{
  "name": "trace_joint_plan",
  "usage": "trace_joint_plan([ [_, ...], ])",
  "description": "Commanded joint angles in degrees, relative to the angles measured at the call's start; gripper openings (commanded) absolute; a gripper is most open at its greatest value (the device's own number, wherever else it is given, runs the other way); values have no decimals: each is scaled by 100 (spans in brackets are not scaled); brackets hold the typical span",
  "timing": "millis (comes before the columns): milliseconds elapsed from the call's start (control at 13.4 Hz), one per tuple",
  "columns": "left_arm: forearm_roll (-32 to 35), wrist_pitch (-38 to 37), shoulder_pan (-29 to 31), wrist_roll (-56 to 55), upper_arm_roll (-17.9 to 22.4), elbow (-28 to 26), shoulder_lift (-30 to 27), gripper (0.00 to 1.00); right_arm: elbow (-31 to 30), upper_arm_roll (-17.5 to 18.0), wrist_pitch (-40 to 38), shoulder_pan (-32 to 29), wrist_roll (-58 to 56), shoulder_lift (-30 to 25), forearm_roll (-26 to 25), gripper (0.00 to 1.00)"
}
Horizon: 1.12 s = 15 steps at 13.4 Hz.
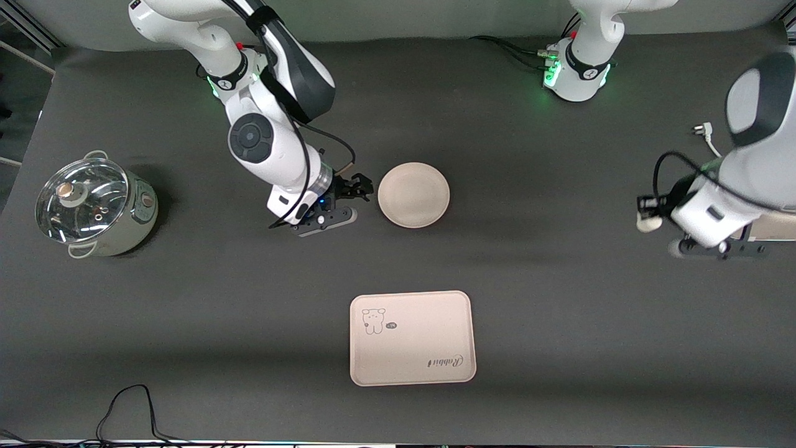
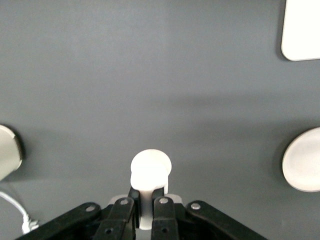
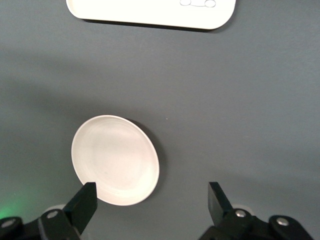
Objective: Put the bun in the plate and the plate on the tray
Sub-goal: 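Carry the bun over the plate with the left gripper and lower it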
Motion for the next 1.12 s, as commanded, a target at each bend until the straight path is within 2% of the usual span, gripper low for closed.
trace_joint_plan([
  [0, -128, 216, -185, -394, -52, -937, -717, 9, -67, -30, 339, 97, 265, 157, 113, 99],
  [299, -154, 1066, -598, -2088, -886, -1236, -482, 8, -453, -30, 857, 159, 556, 157, 122, 96],
  [523, -146, 1831, -1134, -3398, -1335, -1246, 185, 9, -471, -21, 1156, 256, 556, 297, 122, 96],
  [747, -102, 2631, -1951, -4735, -1380, -1263, 871, 9, -489, -12, 1253, 422, 556, 482, 130, 96],
  [1046, -84, 3658, -2471, -5510, -1389, -1455, 1522, 9, -1023, 5, 1981, 458, 451, 641, 130, 96],
])
